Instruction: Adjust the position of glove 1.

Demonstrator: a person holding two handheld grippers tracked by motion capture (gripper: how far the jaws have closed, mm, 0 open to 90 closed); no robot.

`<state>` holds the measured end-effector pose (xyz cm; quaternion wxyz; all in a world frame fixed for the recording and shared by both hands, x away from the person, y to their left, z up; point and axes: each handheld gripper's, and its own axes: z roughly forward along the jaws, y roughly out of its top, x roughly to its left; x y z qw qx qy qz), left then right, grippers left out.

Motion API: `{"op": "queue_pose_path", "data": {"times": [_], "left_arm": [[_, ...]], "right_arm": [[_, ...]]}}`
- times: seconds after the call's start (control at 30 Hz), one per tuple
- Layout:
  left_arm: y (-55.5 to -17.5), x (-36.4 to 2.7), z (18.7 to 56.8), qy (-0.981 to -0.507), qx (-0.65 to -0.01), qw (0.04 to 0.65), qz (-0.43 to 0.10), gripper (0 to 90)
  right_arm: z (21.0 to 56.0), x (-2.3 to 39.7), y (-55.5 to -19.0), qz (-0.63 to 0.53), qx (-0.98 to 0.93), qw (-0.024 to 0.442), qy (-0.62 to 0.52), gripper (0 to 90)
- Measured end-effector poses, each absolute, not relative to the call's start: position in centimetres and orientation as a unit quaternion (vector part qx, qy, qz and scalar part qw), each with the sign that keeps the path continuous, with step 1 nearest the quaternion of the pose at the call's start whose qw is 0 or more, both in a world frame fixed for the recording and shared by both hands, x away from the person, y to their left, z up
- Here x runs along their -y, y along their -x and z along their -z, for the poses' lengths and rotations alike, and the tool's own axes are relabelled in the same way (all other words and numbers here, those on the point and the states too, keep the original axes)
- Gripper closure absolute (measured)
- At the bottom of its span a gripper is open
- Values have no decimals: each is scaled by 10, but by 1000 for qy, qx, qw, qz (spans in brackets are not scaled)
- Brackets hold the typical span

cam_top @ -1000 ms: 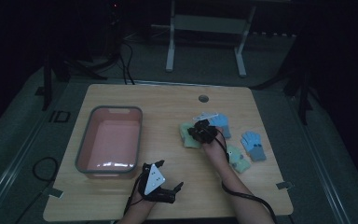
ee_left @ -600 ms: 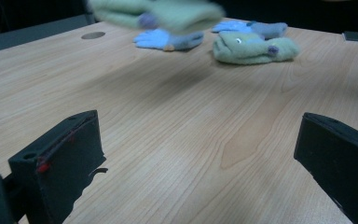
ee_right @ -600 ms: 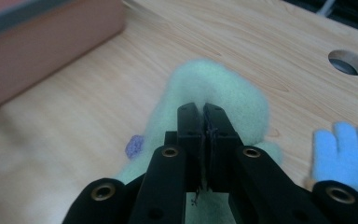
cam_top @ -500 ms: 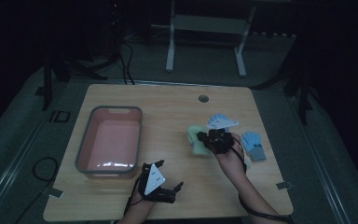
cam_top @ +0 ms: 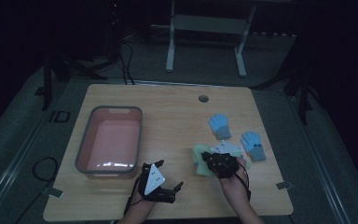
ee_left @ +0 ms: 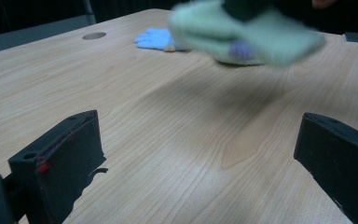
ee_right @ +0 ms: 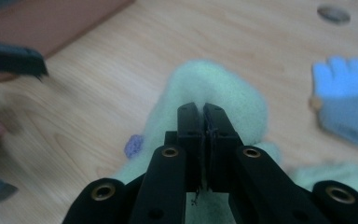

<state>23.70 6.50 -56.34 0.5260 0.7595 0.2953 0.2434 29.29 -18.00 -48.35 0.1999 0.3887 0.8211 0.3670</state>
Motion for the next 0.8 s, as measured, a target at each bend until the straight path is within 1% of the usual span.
{"op": "queue_pose_path", "data": {"times": [0.07, 0.1, 0.13, 0.2, 0.53, 0.57, 0.6, 0.63, 0.67, 0.7, 0.8], "left_arm": [[-237, -65, 563, -759, -295, 526, -243, 12], [-237, -65, 563, -760, -295, 526, -243, 13], [-237, -65, 563, -760, -294, 526, -243, 13], [-237, -65, 563, -760, -294, 525, -243, 13], [-237, -64, 563, -762, -292, 525, -243, 13], [-237, -64, 563, -762, -292, 525, -243, 13], [-237, -64, 563, -762, -292, 525, -243, 12], [-237, -64, 563, -762, -292, 525, -243, 13], [-236, -64, 563, -761, -292, 525, -245, 13], [-236, -64, 563, -762, -291, 525, -245, 13], [-236, -64, 563, -762, -290, 525, -245, 12]], "right_arm": [[487, 180, -292, -362, -822, 202, -391, 865], [500, 180, -291, -361, -819, 182, -408, 865], [504, 179, -291, -356, -820, 184, -408, 865], [511, 179, -290, -362, -815, 171, -419, 865], [532, 170, -296, -339, -823, 184, -417, 853], [535, 170, -297, -335, -825, 184, -416, 836], [538, 169, -298, -331, -829, 180, -415, 783], [538, 169, -298, -331, -829, 180, -415, 783], [541, 169, -299, -326, -833, 176, -411, 720], [547, 168, -298, -331, -829, 179, -415, 690], [547, 166, -297, -324, -833, 190, -405, 678]]}}
